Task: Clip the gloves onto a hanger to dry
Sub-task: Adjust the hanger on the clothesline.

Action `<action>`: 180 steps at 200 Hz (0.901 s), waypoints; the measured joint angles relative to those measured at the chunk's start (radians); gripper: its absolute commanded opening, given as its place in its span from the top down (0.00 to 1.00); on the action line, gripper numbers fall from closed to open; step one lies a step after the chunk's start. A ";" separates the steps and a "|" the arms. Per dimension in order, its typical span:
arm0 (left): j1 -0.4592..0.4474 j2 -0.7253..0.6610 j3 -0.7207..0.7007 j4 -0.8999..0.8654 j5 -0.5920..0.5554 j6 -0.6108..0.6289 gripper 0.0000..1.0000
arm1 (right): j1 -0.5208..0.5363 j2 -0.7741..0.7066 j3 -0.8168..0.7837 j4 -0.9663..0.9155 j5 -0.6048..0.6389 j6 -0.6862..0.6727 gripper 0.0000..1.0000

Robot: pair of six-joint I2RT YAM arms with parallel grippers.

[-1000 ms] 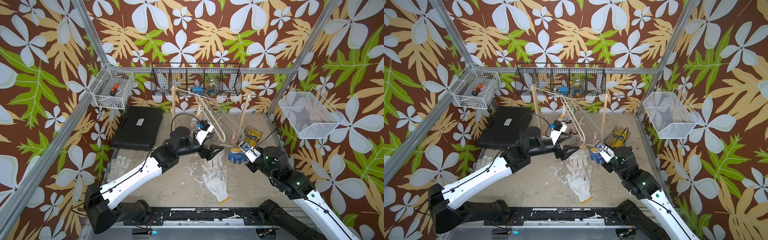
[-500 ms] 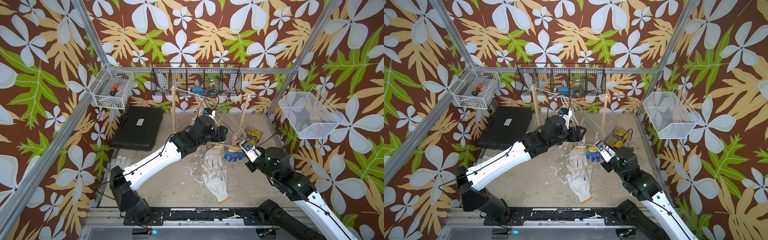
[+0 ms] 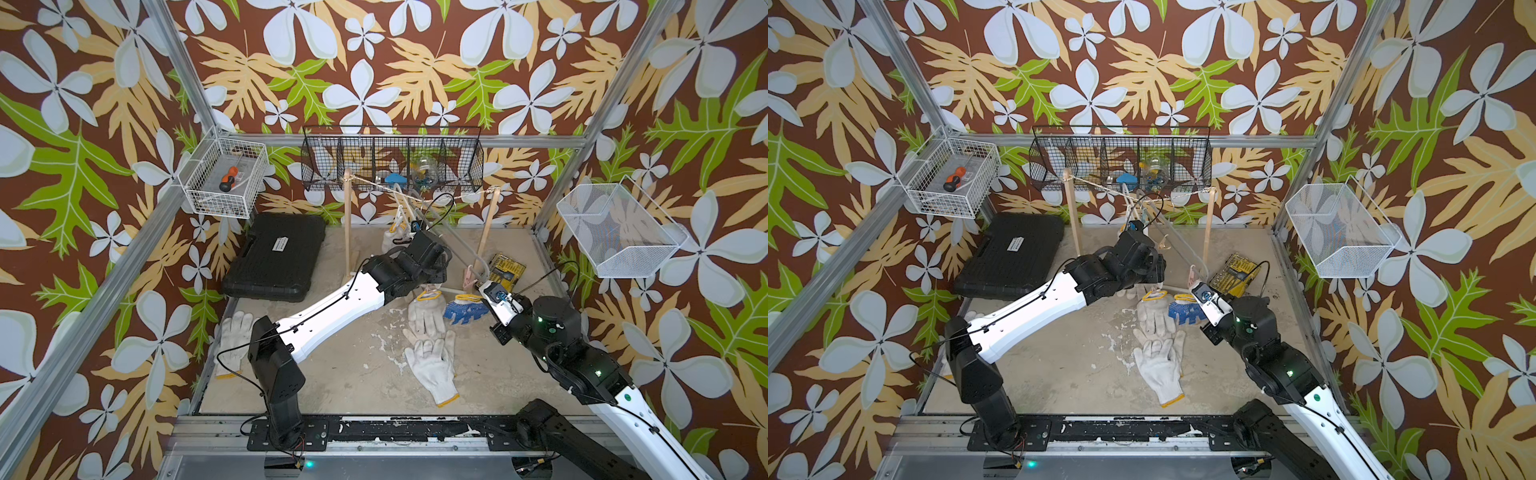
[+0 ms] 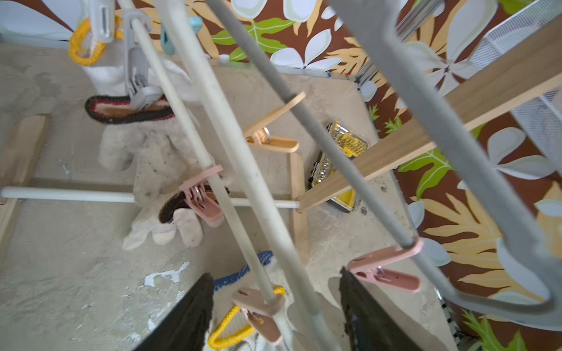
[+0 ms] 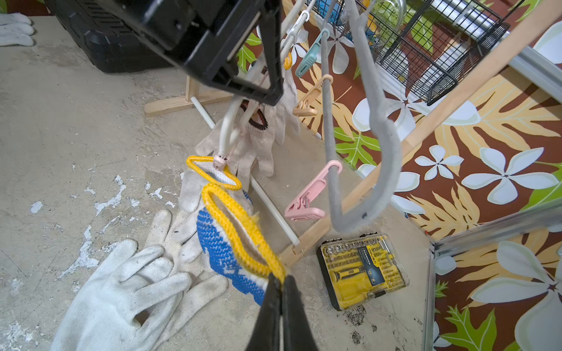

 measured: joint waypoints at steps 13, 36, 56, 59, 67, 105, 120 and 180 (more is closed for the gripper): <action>0.008 -0.007 -0.004 -0.017 -0.006 0.006 0.46 | 0.000 -0.001 -0.006 0.006 -0.003 0.001 1.00; 0.017 -0.029 -0.004 -0.040 -0.034 0.024 0.57 | 0.000 -0.003 -0.013 0.016 -0.007 0.005 1.00; 0.019 -0.045 -0.004 -0.066 -0.057 0.042 0.67 | 0.000 -0.006 -0.018 0.024 -0.009 0.008 1.00; 0.021 -0.046 -0.003 -0.069 -0.060 0.046 0.70 | 0.000 -0.007 -0.019 0.025 -0.010 0.009 1.00; 0.025 -0.051 -0.002 -0.081 -0.072 0.054 0.73 | 0.000 -0.007 -0.021 0.027 -0.011 0.013 1.00; 0.034 -0.080 0.006 -0.145 -0.125 0.101 0.74 | 0.000 -0.005 -0.024 0.040 -0.025 0.023 1.00; 0.037 -0.084 0.026 -0.172 -0.140 0.111 0.79 | 0.000 0.000 -0.026 0.044 -0.026 0.023 1.00; 0.095 -0.123 0.053 -0.230 -0.138 0.157 0.81 | 0.000 0.012 -0.027 0.059 -0.034 0.029 1.00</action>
